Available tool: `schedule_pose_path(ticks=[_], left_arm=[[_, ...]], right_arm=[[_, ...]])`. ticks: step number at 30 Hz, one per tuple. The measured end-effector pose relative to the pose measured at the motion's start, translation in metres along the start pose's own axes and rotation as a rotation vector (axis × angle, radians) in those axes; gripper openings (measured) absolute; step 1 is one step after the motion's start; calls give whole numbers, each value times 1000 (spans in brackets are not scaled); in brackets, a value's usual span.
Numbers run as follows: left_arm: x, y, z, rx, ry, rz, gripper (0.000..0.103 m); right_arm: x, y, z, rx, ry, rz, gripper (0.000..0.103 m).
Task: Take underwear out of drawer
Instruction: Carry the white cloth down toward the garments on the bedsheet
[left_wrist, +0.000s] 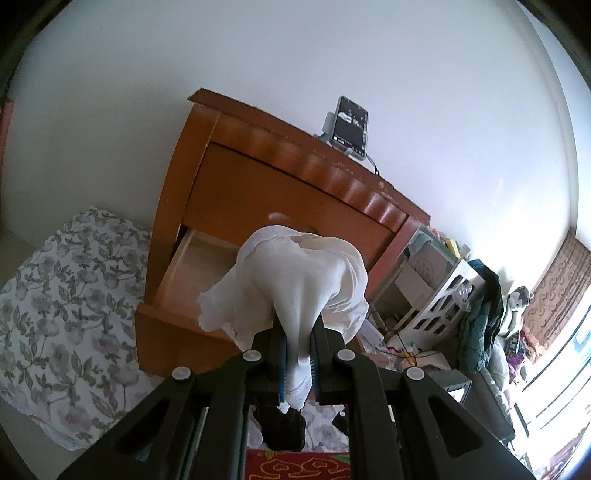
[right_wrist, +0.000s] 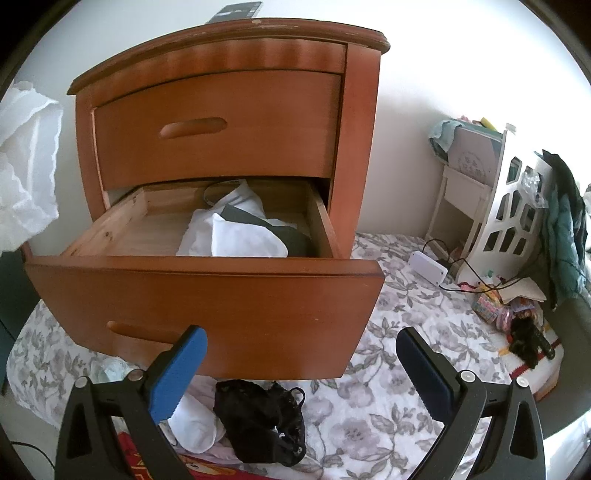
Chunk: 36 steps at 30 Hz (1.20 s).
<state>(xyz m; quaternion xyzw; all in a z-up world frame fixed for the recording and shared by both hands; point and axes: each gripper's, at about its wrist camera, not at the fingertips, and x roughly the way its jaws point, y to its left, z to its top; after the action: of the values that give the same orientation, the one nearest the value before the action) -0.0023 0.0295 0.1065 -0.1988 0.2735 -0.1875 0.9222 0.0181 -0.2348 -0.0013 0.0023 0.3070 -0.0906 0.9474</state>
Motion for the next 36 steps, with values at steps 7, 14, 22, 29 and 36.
schedule_pose_path(ticks=[7, 14, 22, 29, 36], left_arm=[[11, 0, -9, 9, 59, -6, 10], [22, 0, -17, 19, 107, -12, 10], [36, 6, -26, 2, 163, -13, 10], [51, 11, -36, -3, 228, -4, 10], [80, 24, -56, -16, 324, 13, 10]], right_arm=[[0, 0, 0, -3, 0, -2, 103], [0, 1, 0, -2, 1, -1, 103], [1, 0, 0, -3, 3, -1, 103], [1, 0, -1, 1, 6, 2, 103], [2, -1, -1, 3, 10, 4, 103]])
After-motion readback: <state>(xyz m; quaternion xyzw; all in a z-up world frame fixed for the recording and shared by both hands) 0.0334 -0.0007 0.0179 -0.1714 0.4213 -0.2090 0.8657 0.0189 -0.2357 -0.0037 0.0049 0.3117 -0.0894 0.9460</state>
